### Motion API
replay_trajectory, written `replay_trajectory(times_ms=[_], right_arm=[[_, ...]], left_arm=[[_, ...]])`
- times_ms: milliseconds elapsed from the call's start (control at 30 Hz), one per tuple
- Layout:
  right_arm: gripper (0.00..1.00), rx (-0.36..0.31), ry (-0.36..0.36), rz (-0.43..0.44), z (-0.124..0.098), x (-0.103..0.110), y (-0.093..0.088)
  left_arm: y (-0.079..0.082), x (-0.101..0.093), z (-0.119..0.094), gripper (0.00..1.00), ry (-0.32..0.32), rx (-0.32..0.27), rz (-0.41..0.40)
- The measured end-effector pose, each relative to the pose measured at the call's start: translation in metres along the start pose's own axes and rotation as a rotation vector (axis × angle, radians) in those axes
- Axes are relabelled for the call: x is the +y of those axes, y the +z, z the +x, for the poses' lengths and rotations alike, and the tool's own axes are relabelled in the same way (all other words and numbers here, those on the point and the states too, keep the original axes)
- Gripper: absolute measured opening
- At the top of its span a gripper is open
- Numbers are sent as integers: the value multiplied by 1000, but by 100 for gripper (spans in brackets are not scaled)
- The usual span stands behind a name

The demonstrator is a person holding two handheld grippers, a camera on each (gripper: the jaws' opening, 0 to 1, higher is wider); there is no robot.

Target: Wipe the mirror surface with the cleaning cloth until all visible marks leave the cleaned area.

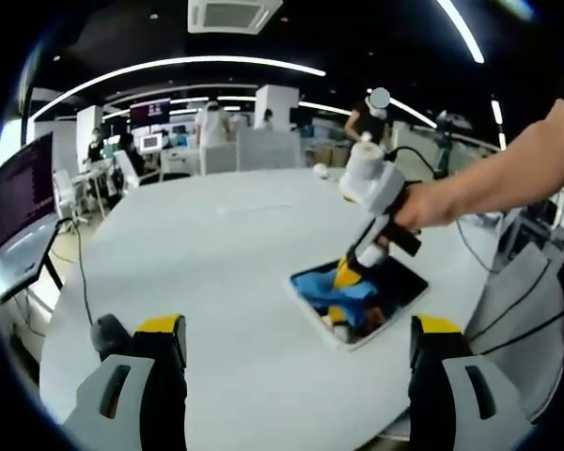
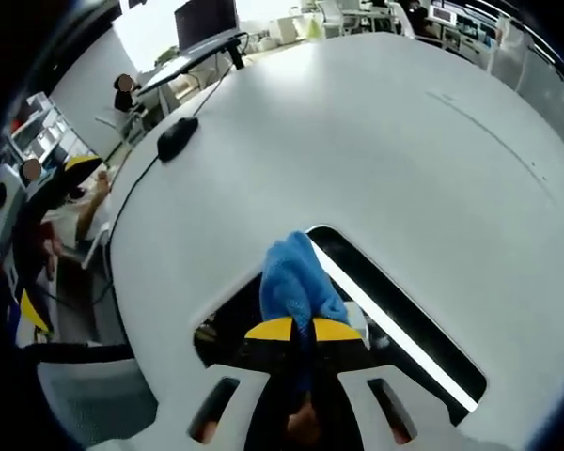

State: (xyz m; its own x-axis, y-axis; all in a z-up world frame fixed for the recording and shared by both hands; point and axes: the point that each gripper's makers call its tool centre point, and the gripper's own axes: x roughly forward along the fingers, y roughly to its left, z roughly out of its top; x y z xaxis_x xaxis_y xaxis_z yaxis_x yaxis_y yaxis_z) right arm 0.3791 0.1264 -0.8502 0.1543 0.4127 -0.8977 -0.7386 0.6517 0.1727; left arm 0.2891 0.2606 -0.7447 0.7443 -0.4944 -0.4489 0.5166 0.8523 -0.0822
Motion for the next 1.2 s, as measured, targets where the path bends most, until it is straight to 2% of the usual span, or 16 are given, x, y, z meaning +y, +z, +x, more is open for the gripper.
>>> replay_trajectory(times_ms=[700,1200], right_arm=[[0,21,-24,-28,-19,-32,-31],[0,-4,-10,72,-36,-64,-54]], left_arm=[[1,-5,0,99,-24,12,12],[5,-10,4,99,-44,15,30]])
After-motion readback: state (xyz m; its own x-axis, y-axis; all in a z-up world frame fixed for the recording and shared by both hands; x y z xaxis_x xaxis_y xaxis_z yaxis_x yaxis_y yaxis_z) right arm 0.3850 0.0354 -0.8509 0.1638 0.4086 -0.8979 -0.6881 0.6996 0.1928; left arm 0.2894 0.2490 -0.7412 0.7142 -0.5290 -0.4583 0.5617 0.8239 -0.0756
